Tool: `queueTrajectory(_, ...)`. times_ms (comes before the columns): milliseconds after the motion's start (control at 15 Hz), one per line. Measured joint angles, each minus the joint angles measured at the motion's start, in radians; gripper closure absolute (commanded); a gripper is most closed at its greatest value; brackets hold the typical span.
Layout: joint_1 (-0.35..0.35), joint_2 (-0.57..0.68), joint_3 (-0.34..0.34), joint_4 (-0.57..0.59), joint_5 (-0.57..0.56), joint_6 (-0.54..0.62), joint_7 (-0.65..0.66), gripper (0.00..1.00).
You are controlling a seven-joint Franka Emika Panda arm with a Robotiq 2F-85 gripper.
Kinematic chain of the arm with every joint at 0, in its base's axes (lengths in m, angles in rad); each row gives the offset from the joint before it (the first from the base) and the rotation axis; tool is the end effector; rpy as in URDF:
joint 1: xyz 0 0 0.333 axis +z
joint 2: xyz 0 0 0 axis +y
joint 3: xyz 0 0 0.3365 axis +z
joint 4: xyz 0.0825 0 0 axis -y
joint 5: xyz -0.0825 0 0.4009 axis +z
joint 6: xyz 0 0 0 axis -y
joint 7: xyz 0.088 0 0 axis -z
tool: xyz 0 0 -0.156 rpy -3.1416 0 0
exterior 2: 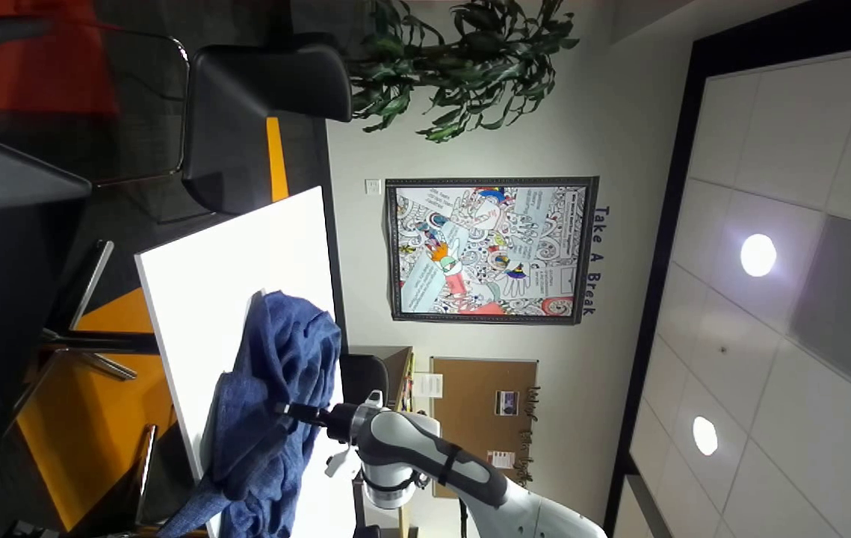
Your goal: Unfold the object and spread it to the part of the table
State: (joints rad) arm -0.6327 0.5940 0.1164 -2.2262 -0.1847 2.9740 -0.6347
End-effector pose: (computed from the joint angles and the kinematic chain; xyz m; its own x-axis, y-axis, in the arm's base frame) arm 0.5064 -0.2682 0.0734 0.9526 0.2733 0.1340 0.2626 -0.9605 0.0919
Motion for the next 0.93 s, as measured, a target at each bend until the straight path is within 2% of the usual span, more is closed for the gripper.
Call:
queueTrajectory(67,0.0,0.016,0.003,0.007,0.0,-0.012,-0.019,0.26)
queueTrajectory(333,0.033,0.069,-0.016,0.042,-0.007,-0.031,-0.047,0.58)
queueTrajectory(533,0.097,0.089,-0.045,0.056,-0.008,-0.003,-0.047,0.8)
queueTrajectory(667,0.163,0.095,-0.082,0.047,-0.024,0.077,-0.041,0.95)
queueTrajectory(733,0.204,0.097,-0.109,0.039,-0.042,0.125,-0.026,1.0)
queueTrajectory(933,0.342,0.099,-0.193,0.012,-0.087,0.257,0.024,1.0)
